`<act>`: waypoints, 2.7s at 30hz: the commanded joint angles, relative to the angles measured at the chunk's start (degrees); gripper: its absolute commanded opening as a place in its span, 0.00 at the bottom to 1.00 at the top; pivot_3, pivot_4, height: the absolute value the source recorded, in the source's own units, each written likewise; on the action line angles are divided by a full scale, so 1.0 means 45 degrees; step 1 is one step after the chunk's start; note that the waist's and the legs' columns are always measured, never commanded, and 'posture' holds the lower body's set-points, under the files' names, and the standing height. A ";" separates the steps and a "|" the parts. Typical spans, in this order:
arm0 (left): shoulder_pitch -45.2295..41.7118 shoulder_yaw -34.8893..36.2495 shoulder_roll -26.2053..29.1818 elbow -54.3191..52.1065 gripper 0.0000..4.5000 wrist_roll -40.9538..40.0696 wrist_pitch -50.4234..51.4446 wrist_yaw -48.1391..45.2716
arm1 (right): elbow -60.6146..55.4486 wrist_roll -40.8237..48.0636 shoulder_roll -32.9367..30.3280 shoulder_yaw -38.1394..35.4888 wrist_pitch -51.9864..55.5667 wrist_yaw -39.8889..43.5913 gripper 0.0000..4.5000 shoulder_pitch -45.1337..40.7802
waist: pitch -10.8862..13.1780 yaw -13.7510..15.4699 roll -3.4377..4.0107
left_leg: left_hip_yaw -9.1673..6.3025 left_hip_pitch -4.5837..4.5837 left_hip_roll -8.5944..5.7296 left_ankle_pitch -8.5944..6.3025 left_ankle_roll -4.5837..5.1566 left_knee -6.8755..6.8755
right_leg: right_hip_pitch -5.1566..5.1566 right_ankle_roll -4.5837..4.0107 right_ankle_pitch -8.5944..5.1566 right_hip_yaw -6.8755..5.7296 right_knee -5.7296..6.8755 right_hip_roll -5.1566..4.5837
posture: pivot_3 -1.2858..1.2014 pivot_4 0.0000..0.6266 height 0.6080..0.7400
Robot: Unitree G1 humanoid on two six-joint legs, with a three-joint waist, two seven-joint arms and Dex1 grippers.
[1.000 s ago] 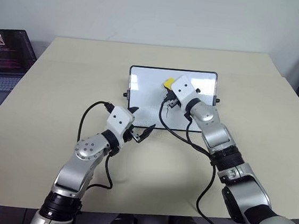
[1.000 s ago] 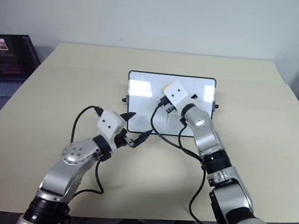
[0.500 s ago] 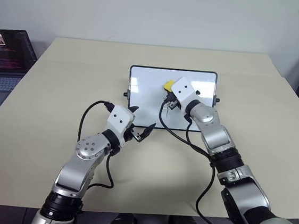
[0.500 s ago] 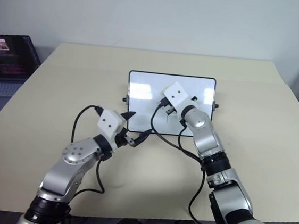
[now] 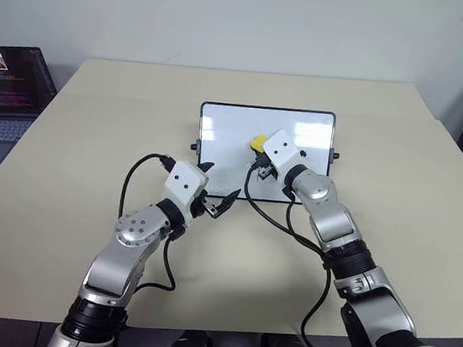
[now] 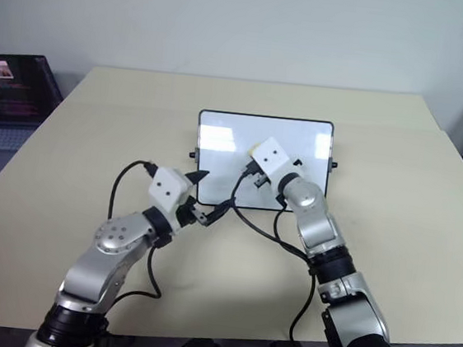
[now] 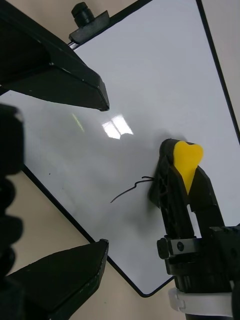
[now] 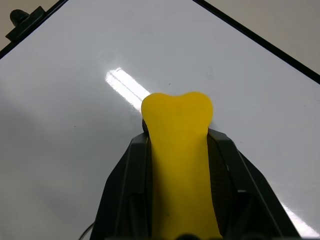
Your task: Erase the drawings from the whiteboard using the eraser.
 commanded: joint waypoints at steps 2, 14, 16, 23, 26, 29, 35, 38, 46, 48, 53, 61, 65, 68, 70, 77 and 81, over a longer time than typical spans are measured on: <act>-0.0303 0.0162 0.0011 -0.0623 1.00 -0.0094 0.0097 0.0021 | -0.0185 0.0059 0.0051 -0.0073 0.0118 0.0009 0.25 0.0050 | 0.0000 0.0000 0.0000 | 0.0000 0.0000 0.0000 0.0000 0.0000 0.0000 | 0.0000 0.0000 0.0000 0.0000 0.0000 0.0000 | 0.52 0.24 1.00; -0.0268 0.0158 0.0013 -0.0796 1.00 -0.0117 0.0284 -0.0033 | -0.1264 0.0255 0.0026 -0.0371 0.0589 0.0017 0.25 0.0380 | 0.0001 0.0006 0.0000 | -0.0002 -0.0002 -0.0001 0.0000 0.0000 0.0000 | 0.0000 0.0000 0.0000 -0.0001 -0.0002 0.0000 | 0.52 0.24 1.00; -0.0253 0.0160 0.0018 -0.0765 1.00 -0.0117 0.0255 -0.0056 | -0.1533 0.0409 0.0073 -0.0579 0.0690 -0.0059 0.25 0.0274 | 0.0001 0.0010 0.0000 | -0.0002 -0.0003 -0.0001 0.0000 0.0000 0.0000 | 0.0000 0.0000 0.0000 -0.0001 -0.0003 0.0000 | 0.52 0.24 1.00; -0.0270 0.0060 -0.0025 -0.0602 1.00 -0.0073 0.0120 -0.0122 | -0.2441 0.0809 -0.0060 -0.1328 0.1128 -0.0280 0.25 -0.0419 | 0.0001 0.0009 0.0001 | -0.0002 -0.0008 0.0000 0.0000 0.0000 -0.0005 | -0.0007 0.0000 0.0000 -0.0001 -0.0008 0.0000 | 0.52 0.24 1.00; -0.0319 0.0003 -0.0058 -0.0569 1.00 -0.0060 0.0113 -0.0133 | -0.2317 0.0840 -0.0141 -0.1465 0.1099 -0.0377 0.25 -0.0617 | 0.0001 0.0013 0.0001 | -0.0001 -0.0008 -0.0001 0.0000 0.0000 -0.0005 | -0.0006 0.0000 0.0000 -0.0001 -0.0009 -0.0001 | 0.52 0.24 1.00; -0.0383 -0.0058 -0.0093 -0.0618 1.00 -0.0057 0.0172 -0.0124 | -0.2005 0.0819 -0.0177 -0.1461 0.0951 -0.0456 0.25 -0.0700 | 0.0002 0.0015 0.0001 | -0.0002 -0.0009 -0.0001 -0.0001 0.0000 -0.0005 | -0.0006 0.0000 0.0000 -0.0002 -0.0010 -0.0001 | 0.52 0.24 1.00; -0.0373 -0.0023 -0.0075 -0.0724 1.00 -0.0065 0.0223 -0.0144 | -0.1303 0.0660 -0.0191 -0.1198 0.0598 -0.0590 0.25 -0.0668 | 0.0002 0.0012 0.0001 | 0.0001 -0.0009 0.0000 -0.0001 0.0000 -0.0006 | -0.0007 0.0000 0.0000 0.0000 -0.0010 -0.0001 | 0.52 0.24 1.00; -0.0288 0.0017 -0.0049 -0.0757 1.00 -0.0063 0.0190 -0.0145 | -0.0643 0.0304 -0.0225 -0.0754 0.0185 -0.0631 0.25 -0.0478 | 0.0002 0.0005 0.0001 | 0.0003 -0.0009 0.0000 -0.0001 0.0000 -0.0006 | -0.0007 0.0000 0.0000 0.0001 -0.0010 -0.0001 | 0.52 0.24 1.00; -0.0142 0.0171 -0.0035 -0.0643 1.00 -0.0031 -0.0011 -0.0138 | -0.0337 0.0010 -0.0353 -0.0223 -0.0083 -0.0395 0.25 -0.0015 | 0.0001 0.0007 0.0001 | 0.0003 -0.0009 0.0000 0.0000 0.0000 -0.0006 | -0.0007 0.0000 0.0000 0.0001 -0.0011 -0.0001 | 0.52 0.24 1.00; -0.0152 0.0181 -0.0044 -0.0678 1.00 -0.0027 0.0010 -0.0120 | -0.0465 -0.0036 -0.0334 -0.0171 -0.0068 -0.0311 0.25 0.0126 | 0.0001 0.0007 0.0000 | 0.0004 -0.0008 0.0000 0.0000 0.0000 -0.0005 | -0.0006 0.0000 0.0000 0.0002 -0.0008 -0.0001 | 0.52 0.24 1.00; -0.0213 0.0193 -0.0058 -0.0789 1.00 -0.0029 0.0131 -0.0062 | -0.0778 -0.0085 -0.0290 -0.0102 0.0084 -0.0202 0.25 0.0384 | 0.0001 0.0007 0.0000 | 0.0002 -0.0004 0.0000 0.0000 0.0000 -0.0004 | -0.0002 0.0000 0.0000 0.0001 -0.0004 0.0000 | 0.52 0.24 1.00; -0.0326 0.0163 -0.0068 -0.0901 1.00 -0.0062 0.0301 0.0045 | -0.1477 -0.0130 -0.0407 0.0075 0.0443 0.0044 0.25 0.0916 | 0.0001 0.0013 0.0000 | 0.0000 -0.0004 0.0000 0.0000 0.0000 -0.0004 | -0.0002 0.0000 0.0000 0.0000 -0.0005 0.0000 | 0.52 0.24 1.00; -0.0346 0.0183 -0.0073 -0.0880 1.00 -0.0075 0.0312 0.0046 | -0.1651 -0.0142 -0.0463 0.0079 0.0550 0.0122 0.25 0.1014 | 0.0001 0.0015 0.0000 | 0.0001 -0.0004 -0.0001 0.0000 -0.0001 -0.0004 | -0.0002 0.0000 0.0000 0.0000 -0.0007 0.0000 | 0.52 0.24 1.00; -0.0357 0.0173 -0.0084 -0.0848 1.00 -0.0075 0.0304 0.0034 | -0.1637 -0.0105 -0.0459 -0.0003 0.0536 0.0072 0.25 0.0963 | 0.0001 0.0016 0.0000 | 0.0000 -0.0004 0.0000 0.0000 -0.0001 -0.0004 | -0.0001 0.0000 0.0000 -0.0001 -0.0007 0.0000 | 0.52 0.24 1.00; -0.0345 0.0177 -0.0086 -0.0800 1.00 -0.0077 0.0257 0.0018 | -0.1648 -0.0025 -0.0418 -0.0123 0.0494 -0.0005 0.25 0.0895 | 0.0001 0.0016 0.0000 | 0.0001 -0.0004 -0.0001 0.0000 -0.0001 -0.0003 | -0.0001 0.0000 0.0000 0.0000 -0.0007 0.0000 | 0.52 0.24 1.00; -0.0340 0.0129 -0.0114 -0.0571 1.00 -0.0056 0.0055 -0.0058 | -0.2185 0.1083 0.0172 -0.1334 -0.0012 -0.0545 0.25 0.0580 | 0.0001 0.0018 0.0000 | -0.0001 -0.0006 -0.0001 0.0000 -0.0001 -0.0004 | -0.0001 0.0000 0.0000 -0.0001 -0.0009 0.0000 | 0.52 0.24 1.00; -0.0400 0.0076 -0.0153 -0.0406 1.00 -0.0025 -0.0070 -0.0078 | -0.2335 0.1386 0.0315 -0.1787 -0.0594 -0.0932 0.25 0.0272 | 0.0002 0.0010 0.0000 | 0.0001 -0.0009 0.0000 0.0000 -0.0001 -0.0005 | -0.0005 0.0000 0.0000 0.0001 -0.0011 0.0000 | 0.52 0.24 1.00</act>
